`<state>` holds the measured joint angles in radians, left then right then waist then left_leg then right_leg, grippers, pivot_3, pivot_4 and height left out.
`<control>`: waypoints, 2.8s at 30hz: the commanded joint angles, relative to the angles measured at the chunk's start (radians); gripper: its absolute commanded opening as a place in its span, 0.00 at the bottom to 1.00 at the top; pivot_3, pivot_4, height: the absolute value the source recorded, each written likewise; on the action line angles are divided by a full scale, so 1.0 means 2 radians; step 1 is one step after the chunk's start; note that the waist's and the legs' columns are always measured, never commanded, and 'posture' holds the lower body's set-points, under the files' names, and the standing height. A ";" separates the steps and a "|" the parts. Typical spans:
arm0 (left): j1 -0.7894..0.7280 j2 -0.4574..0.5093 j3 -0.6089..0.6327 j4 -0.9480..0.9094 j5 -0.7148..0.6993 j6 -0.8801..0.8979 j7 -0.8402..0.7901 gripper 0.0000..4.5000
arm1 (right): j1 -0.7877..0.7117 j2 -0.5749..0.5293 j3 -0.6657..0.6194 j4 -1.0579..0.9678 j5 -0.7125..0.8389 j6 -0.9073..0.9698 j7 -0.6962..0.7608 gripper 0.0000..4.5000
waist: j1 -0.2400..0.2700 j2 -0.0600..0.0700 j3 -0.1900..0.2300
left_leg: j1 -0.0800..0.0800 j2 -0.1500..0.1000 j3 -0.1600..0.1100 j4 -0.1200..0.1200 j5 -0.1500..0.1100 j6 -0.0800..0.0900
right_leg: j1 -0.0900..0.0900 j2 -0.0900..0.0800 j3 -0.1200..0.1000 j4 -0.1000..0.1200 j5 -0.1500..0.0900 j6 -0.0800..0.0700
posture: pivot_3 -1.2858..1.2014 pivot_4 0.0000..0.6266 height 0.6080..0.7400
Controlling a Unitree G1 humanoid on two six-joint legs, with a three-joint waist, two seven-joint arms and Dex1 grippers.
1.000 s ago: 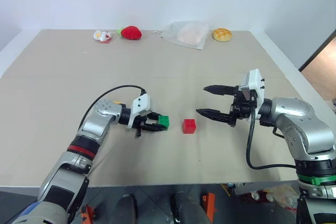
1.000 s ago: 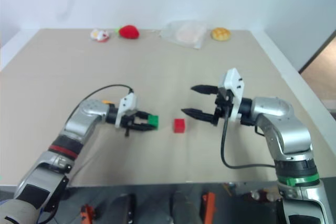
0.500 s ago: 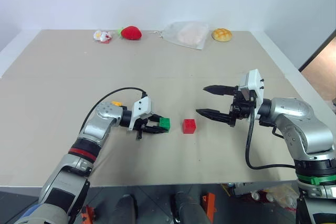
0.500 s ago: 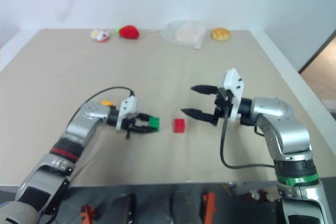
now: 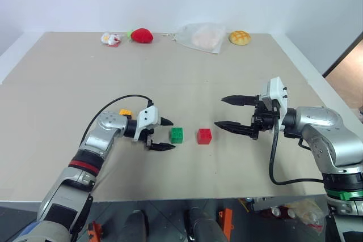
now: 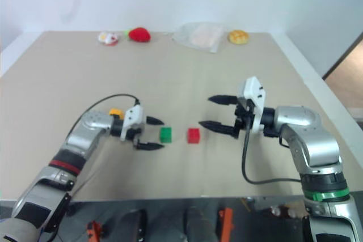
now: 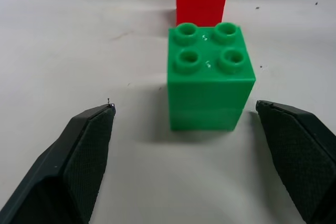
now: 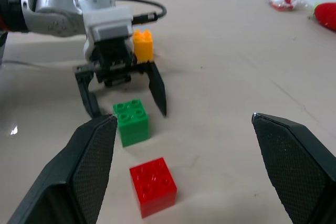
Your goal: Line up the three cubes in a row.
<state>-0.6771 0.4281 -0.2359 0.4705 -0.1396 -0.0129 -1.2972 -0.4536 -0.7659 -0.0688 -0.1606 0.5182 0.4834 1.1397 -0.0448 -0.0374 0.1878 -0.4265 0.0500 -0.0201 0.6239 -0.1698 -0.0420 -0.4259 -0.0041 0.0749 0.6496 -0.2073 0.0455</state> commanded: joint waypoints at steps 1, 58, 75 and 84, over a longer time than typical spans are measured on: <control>-0.002 0.018 0.030 -0.092 -0.045 0.056 -0.004 0.99 | -0.003 -0.019 -0.015 -0.003 0.012 0.001 0.019 0.95 | 0.000 0.000 0.000 | 0.000 0.000 0.000 0.000 0.000 0.000 | 0.000 0.000 0.000 0.000 0.000 0.000 | 0.52 0.24 1.00; 0.188 -0.010 0.200 -0.227 -0.084 0.189 0.393 0.50 | -0.033 0.073 0.068 -0.081 0.013 -0.007 -0.036 0.95 | 0.000 0.000 0.000 | 0.001 0.001 0.000 0.000 0.000 0.000 | 0.000 0.000 0.000 0.001 0.000 -0.001 | 0.52 0.24 1.00; 0.151 0.142 0.170 -0.277 -0.188 0.144 0.054 0.30 | -0.019 0.032 0.047 -0.072 0.040 0.000 0.007 0.95 | 0.000 0.000 0.000 | 0.001 0.001 0.001 -0.001 0.000 0.000 | 0.000 0.000 0.000 0.000 0.000 -0.002 | 0.52 0.24 1.00; 0.144 0.120 0.108 -0.244 -0.188 0.124 -0.033 0.30 | -0.012 0.017 0.033 -0.073 0.039 0.011 -0.006 0.95 | 0.000 0.000 0.000 | 0.001 0.001 0.001 -0.001 0.000 0.000 | 0.000 0.000 0.000 0.000 0.000 -0.002 | 0.52 0.24 1.00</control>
<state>-0.3658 0.6743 -0.0113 -0.0428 -0.5237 0.2657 -1.3340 -0.4755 -0.7207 0.0320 -0.2744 0.5816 0.5004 1.1421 -0.0448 -0.0373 0.1880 -0.4243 0.0514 -0.0186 0.6219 -0.1694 -0.0413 -0.4261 -0.0043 0.0744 0.6492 -0.2080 0.0419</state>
